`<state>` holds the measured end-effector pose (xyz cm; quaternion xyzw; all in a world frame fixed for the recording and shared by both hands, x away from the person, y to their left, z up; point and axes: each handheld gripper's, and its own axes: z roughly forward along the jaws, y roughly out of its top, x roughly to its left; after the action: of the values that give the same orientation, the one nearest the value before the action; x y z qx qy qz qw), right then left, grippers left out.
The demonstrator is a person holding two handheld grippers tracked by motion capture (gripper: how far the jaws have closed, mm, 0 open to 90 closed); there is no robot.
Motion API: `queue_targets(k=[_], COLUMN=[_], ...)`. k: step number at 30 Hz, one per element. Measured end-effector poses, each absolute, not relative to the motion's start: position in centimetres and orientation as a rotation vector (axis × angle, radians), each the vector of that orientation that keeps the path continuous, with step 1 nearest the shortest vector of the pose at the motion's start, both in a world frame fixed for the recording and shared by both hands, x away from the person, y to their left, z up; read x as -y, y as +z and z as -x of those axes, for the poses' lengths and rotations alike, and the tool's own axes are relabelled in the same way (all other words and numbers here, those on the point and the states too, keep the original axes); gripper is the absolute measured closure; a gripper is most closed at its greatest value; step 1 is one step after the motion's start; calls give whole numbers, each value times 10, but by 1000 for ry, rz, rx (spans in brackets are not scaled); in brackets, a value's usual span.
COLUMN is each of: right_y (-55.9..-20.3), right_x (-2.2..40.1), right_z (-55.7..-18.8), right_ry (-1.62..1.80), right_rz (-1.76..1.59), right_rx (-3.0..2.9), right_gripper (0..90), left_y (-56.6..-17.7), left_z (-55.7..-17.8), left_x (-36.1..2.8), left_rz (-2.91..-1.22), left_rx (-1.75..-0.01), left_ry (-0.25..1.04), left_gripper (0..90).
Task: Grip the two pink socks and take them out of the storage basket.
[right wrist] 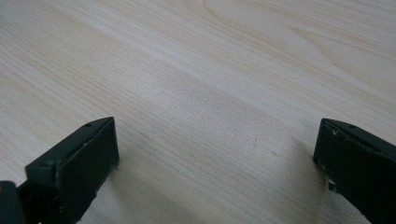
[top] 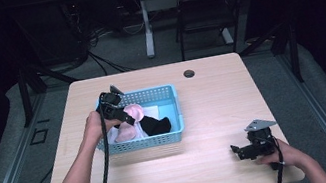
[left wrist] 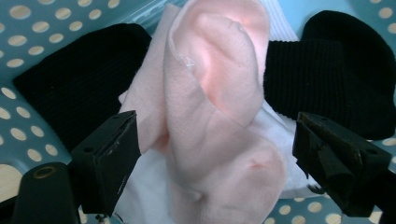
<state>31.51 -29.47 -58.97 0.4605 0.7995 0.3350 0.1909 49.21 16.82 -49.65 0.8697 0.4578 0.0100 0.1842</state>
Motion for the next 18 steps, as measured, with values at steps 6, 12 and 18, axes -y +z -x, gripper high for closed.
queue_targets(k=[6, 12, 18], right_y=[-590, -590, -589], right_x=[295, 295, 295], right_z=[-315, -315, -315], right_ry=[943, 941, 935], right_rz=[-1293, -1293, -1295], right_rx=[-2242, -2246, -2251], right_gripper=[0, 0, 0], left_y=[-502, -505, -504], left_z=[-495, -493, -490], left_x=[-168, -162, -156], left_rz=[-2457, -2486, -2530], left_rx=[-1309, -1279, -1261], left_ry=[15, 5, 29], left_gripper=[209, 344, 547])
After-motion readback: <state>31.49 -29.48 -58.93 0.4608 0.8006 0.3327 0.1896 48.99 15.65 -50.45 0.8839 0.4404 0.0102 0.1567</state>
